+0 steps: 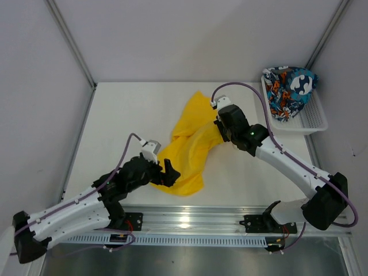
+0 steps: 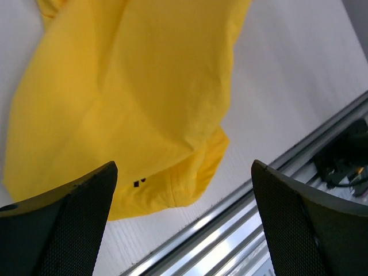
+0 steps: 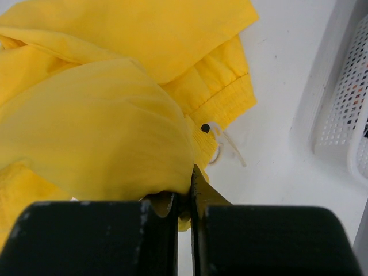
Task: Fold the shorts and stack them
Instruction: Flatten the shorts out
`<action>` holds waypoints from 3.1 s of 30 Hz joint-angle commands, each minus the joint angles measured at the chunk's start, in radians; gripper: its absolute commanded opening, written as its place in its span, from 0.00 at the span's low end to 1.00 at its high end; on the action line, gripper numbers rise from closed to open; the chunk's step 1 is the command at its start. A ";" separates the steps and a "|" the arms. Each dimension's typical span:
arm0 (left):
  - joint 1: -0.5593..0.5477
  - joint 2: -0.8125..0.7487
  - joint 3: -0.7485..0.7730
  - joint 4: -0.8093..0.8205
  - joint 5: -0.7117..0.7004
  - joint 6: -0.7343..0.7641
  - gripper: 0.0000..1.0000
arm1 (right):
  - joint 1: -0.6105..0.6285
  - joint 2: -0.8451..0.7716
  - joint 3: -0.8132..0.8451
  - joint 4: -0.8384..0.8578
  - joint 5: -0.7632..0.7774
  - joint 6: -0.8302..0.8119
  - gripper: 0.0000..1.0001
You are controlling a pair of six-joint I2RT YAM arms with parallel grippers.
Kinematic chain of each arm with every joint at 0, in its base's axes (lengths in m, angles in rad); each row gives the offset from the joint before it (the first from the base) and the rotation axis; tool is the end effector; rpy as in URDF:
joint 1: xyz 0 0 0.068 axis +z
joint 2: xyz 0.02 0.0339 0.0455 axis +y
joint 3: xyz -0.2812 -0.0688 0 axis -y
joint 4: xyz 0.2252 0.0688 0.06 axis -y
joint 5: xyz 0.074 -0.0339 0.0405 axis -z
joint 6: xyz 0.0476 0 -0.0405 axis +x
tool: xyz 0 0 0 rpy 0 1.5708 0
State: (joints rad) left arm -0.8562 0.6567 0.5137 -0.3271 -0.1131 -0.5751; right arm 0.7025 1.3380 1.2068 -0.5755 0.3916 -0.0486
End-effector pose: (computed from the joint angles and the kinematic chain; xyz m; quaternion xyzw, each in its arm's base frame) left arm 0.0938 -0.0999 0.2575 0.0899 0.8467 -0.3062 0.4257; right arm 0.2224 0.1645 0.3405 -0.2509 0.8586 -0.0354 0.4457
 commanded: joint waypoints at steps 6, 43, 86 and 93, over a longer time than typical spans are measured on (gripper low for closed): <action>-0.366 0.245 0.060 0.056 -0.357 -0.100 0.91 | -0.031 0.041 0.066 -0.001 -0.054 0.021 0.00; -0.279 0.624 0.075 0.068 -0.298 -0.217 0.00 | -0.054 0.055 0.051 0.049 -0.091 0.044 0.00; 0.381 0.247 1.357 -0.506 -0.082 0.376 0.00 | -0.175 -0.174 0.767 -0.317 -0.892 0.177 0.00; 0.382 0.310 1.660 -0.575 -0.039 0.376 0.00 | -0.173 -0.200 0.878 -0.328 -1.007 0.279 0.00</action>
State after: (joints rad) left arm -0.4797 0.9573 2.0968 -0.8738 -0.1783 -0.2256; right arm 0.5262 1.1790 1.9938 -0.9382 -0.5140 0.1581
